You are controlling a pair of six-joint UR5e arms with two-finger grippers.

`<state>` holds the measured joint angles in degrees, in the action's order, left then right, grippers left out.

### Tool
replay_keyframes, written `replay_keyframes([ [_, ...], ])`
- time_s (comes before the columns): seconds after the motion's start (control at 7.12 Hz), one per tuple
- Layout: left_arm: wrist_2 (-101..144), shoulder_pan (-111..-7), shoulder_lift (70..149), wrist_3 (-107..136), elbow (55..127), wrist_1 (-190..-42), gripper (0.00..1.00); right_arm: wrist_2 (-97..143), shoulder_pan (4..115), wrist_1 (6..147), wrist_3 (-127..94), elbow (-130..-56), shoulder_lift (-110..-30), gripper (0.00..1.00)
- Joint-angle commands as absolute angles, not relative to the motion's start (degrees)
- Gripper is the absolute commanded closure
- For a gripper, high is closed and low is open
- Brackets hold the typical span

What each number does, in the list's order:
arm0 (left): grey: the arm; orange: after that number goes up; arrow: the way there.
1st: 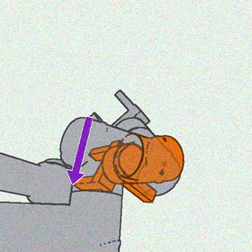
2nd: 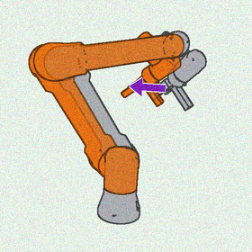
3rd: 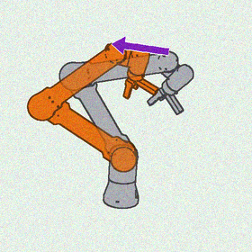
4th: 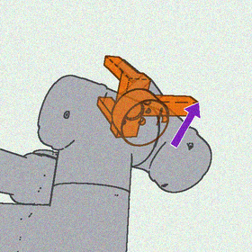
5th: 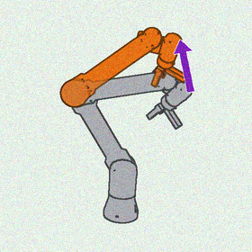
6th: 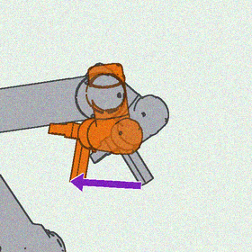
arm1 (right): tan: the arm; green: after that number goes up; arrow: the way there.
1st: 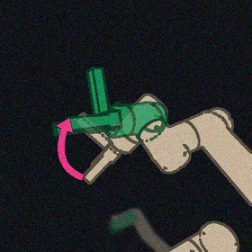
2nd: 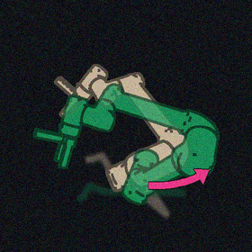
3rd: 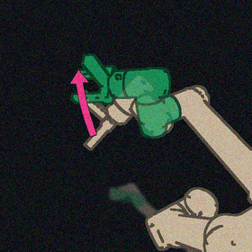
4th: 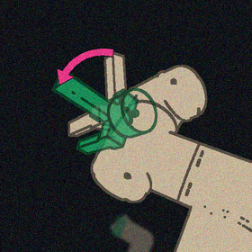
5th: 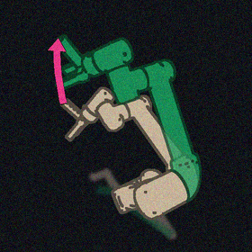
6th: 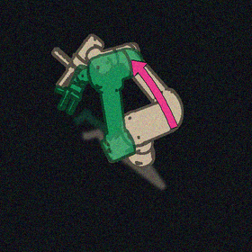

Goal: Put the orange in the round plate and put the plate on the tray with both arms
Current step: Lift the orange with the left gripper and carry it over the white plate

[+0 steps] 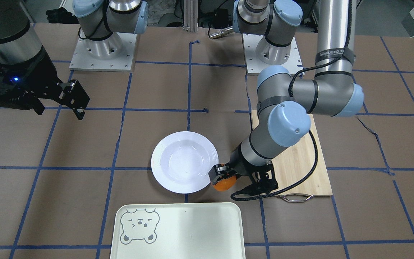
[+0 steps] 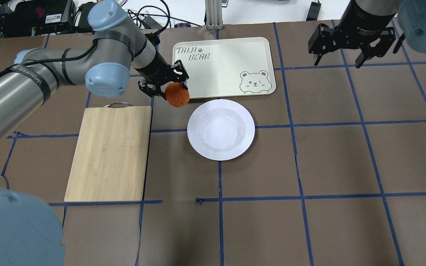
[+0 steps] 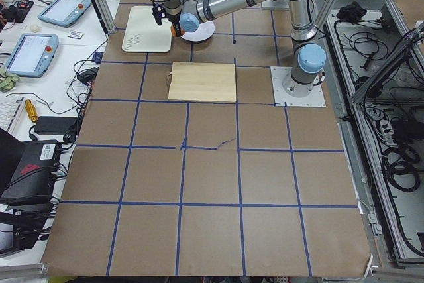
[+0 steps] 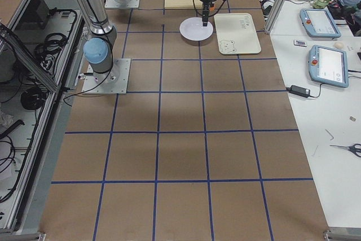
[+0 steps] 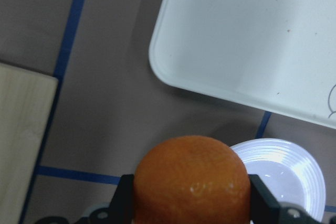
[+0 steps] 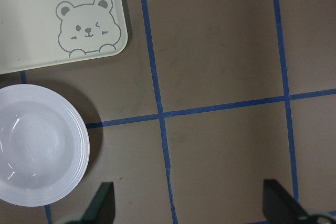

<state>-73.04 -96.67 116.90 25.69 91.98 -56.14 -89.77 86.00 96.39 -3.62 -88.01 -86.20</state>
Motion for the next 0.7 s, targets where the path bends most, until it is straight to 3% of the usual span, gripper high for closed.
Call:
replay_keyframes([
  [0.0,-70.24,-101.66,119.26,31.26,92.02,-52.56,1.0,-89.83,85.96,96.41,-3.6,-88.85,-86.13,0.0],
  [0.14,-70.31,-104.47,118.83,32.59,92.46,-52.56,0.99,-89.91,85.87,97.29,-3.6,-90.42,-86.13,0.0],
  [0.28,-70.92,-105.81,118.48,32.78,92.9,-52.99,0.54,-89.83,85.78,97.38,-3.69,-90.7,-86.22,0.0],
  [0.56,-71.36,-106.08,116.99,34.1,97.88,-53.0,0.13,-89.83,85.69,97.29,-3.52,-90.79,-86.22,0.0],
])
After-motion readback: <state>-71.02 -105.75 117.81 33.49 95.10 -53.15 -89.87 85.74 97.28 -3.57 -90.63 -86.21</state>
